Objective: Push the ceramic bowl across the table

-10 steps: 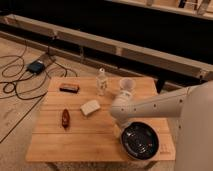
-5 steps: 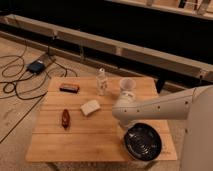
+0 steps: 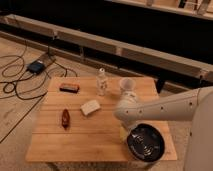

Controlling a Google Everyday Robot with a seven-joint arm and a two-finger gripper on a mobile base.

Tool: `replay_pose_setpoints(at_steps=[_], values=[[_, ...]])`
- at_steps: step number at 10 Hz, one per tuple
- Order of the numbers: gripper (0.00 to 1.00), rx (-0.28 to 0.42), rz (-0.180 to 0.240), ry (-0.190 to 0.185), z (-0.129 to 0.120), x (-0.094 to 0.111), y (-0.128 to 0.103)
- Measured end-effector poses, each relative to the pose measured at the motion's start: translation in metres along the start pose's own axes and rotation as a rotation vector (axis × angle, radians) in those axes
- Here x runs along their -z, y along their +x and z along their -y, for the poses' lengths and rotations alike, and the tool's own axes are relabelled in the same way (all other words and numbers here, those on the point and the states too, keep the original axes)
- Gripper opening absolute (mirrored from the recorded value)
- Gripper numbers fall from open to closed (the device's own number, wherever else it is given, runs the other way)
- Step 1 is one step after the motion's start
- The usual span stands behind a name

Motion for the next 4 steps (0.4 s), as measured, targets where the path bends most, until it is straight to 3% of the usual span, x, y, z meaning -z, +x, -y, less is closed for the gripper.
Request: replay_pose_setpoints(at_steps=[4], values=[[0.80, -0.001, 0.000, 0.003, 0.0013, 0.0010, -0.0001]])
